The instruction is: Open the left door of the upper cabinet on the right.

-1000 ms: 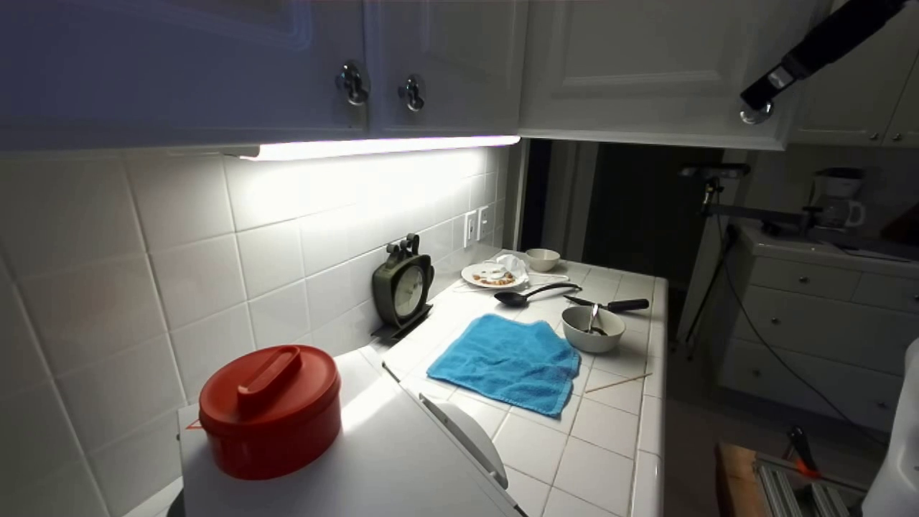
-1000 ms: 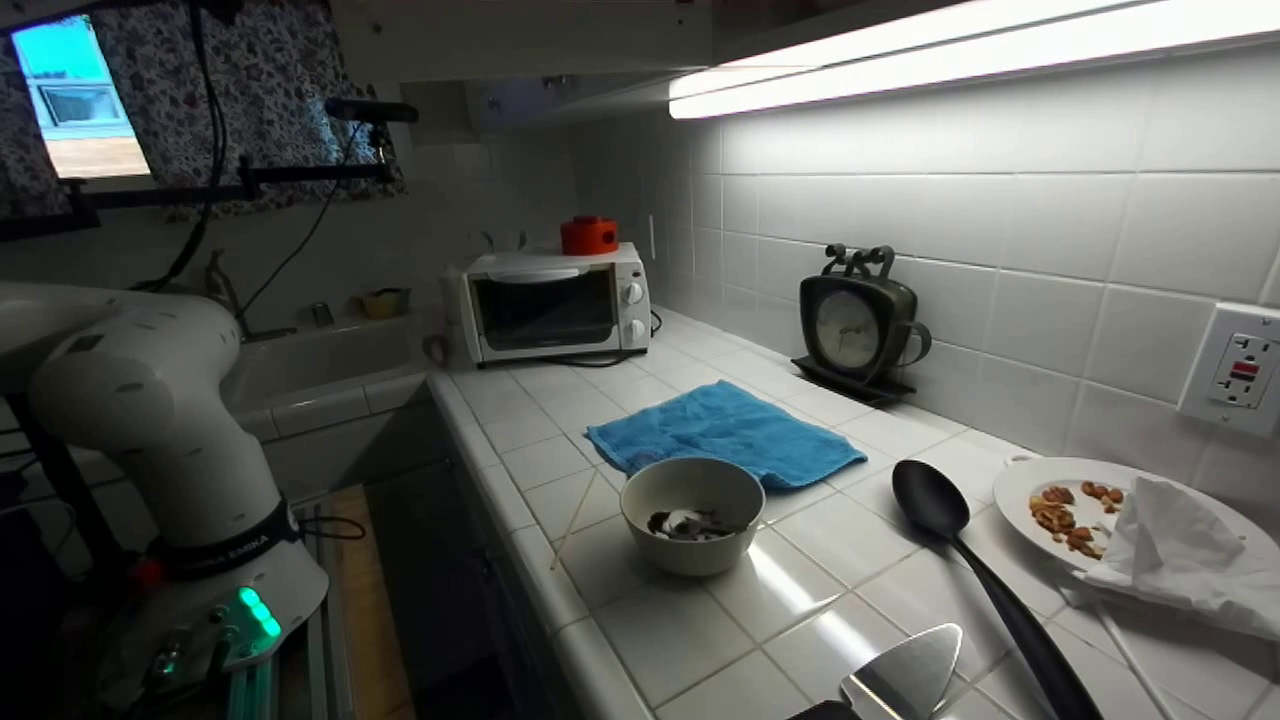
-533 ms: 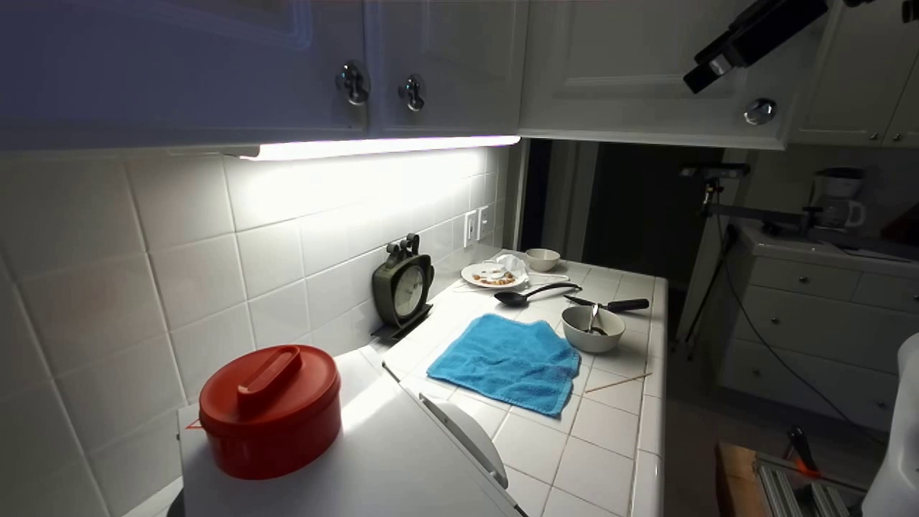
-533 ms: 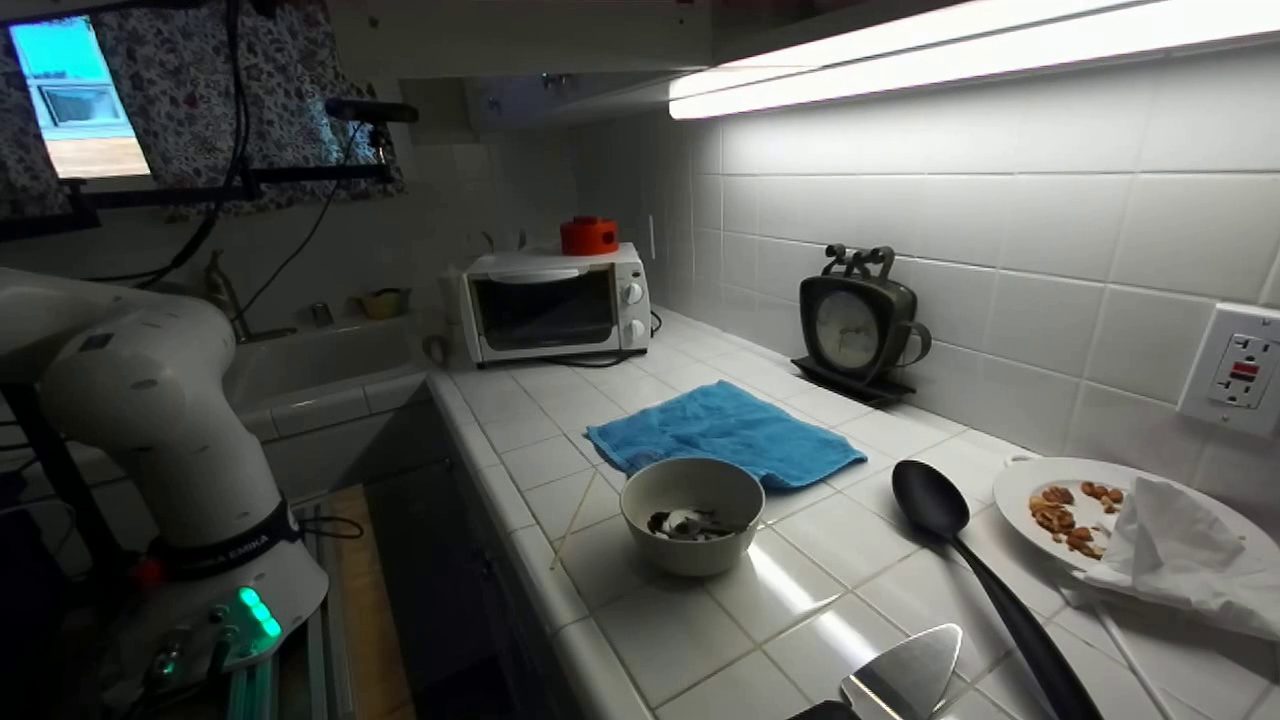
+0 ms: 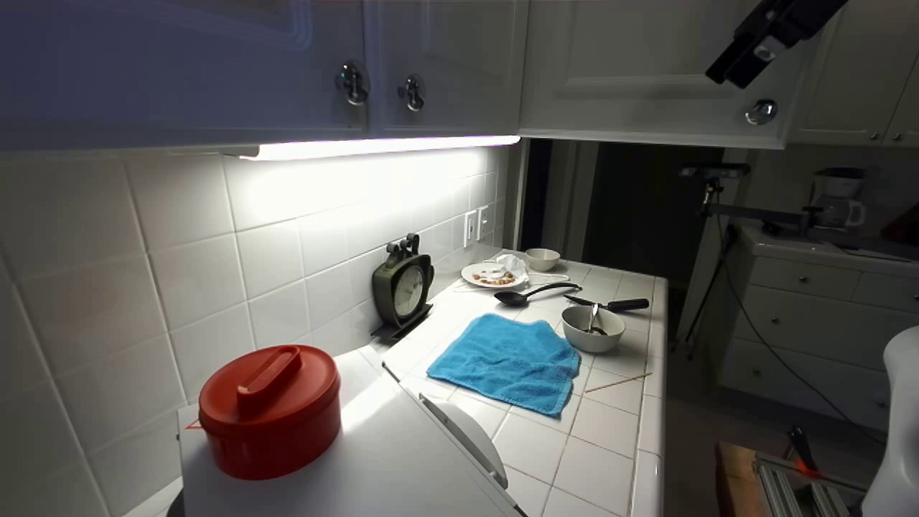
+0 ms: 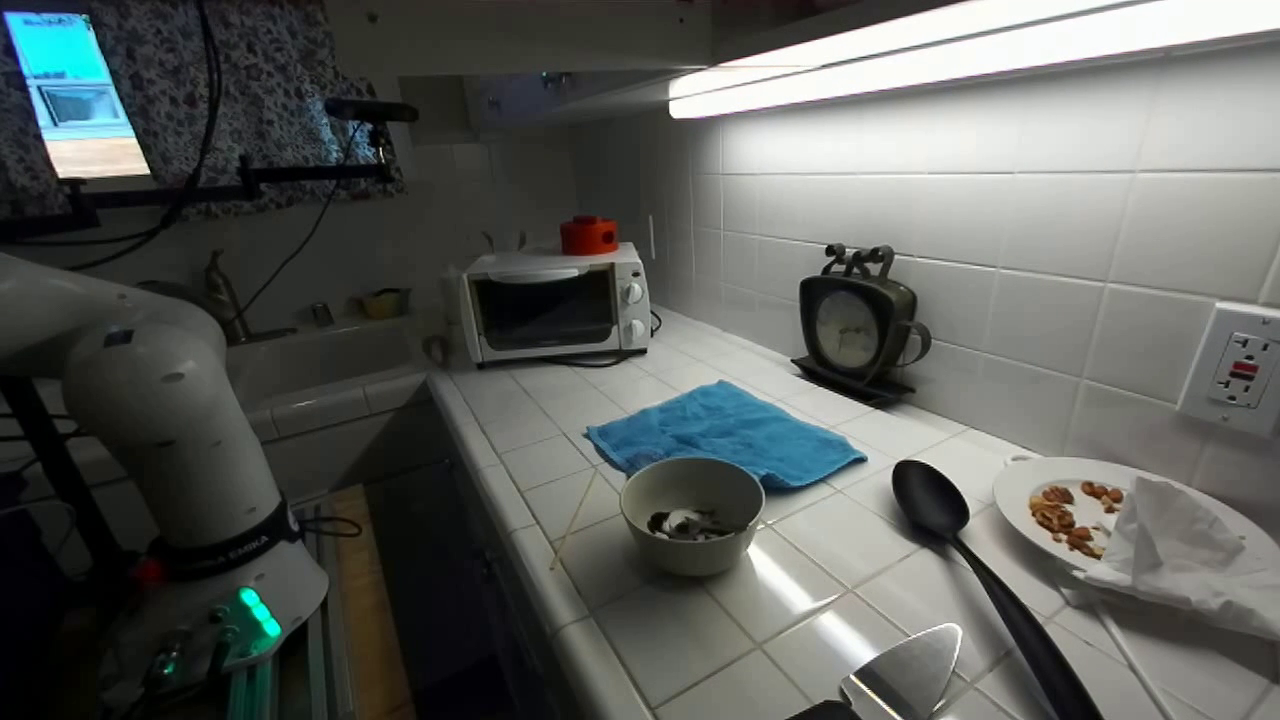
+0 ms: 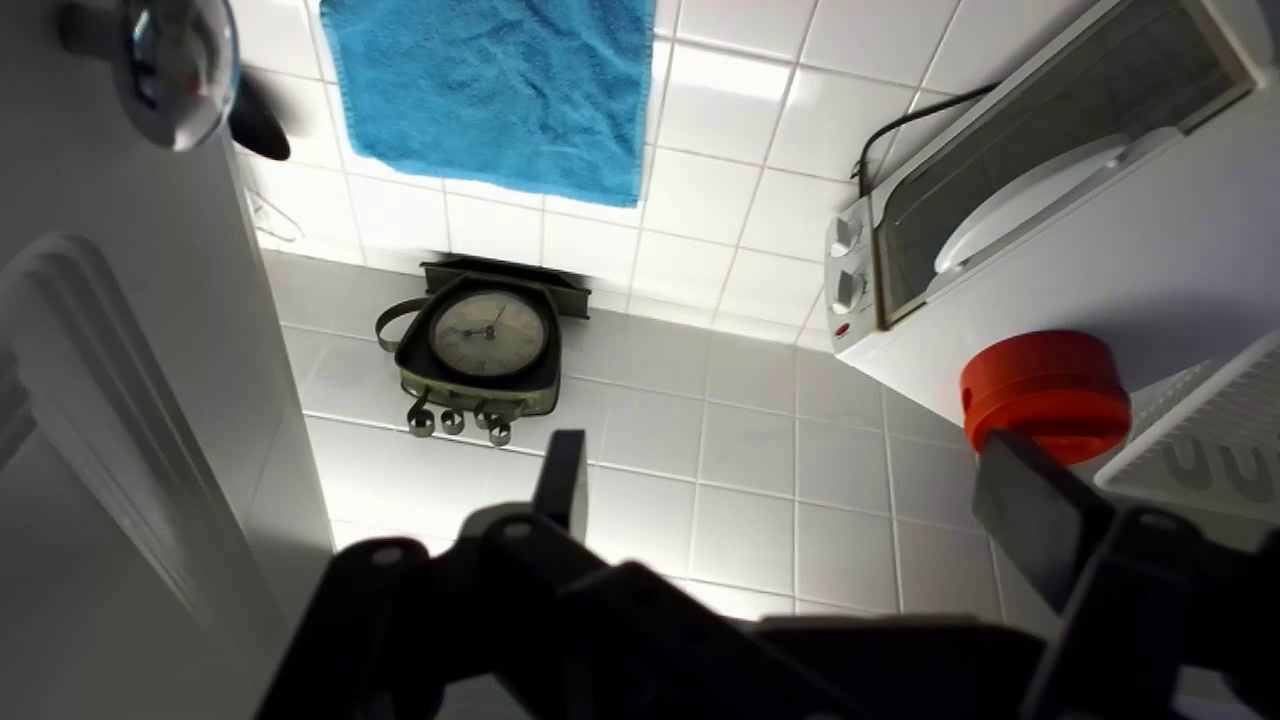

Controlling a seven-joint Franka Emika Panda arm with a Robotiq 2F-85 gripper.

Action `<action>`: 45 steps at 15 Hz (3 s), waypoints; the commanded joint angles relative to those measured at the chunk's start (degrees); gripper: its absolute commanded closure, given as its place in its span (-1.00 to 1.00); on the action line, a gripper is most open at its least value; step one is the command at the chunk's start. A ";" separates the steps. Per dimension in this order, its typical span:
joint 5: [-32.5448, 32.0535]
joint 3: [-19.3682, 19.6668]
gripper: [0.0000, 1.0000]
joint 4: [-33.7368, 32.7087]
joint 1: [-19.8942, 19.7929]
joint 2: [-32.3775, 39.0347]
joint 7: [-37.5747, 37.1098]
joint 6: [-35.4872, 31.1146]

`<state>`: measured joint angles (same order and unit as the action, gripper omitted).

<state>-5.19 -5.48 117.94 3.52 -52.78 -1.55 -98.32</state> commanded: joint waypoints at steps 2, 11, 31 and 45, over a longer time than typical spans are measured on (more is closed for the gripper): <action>3.32 -1.21 -1.00 -10.52 -0.18 4.40 -2.43 8.90; 6.32 -0.08 -1.00 -16.66 0.78 5.78 -1.26 16.25; 10.12 3.17 -1.00 -16.05 -2.40 -7.75 -6.50 37.73; -7.48 13.32 -1.00 -15.97 1.52 -8.70 13.20 33.31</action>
<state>-8.74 7.40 101.73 2.66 -61.88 6.32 -61.31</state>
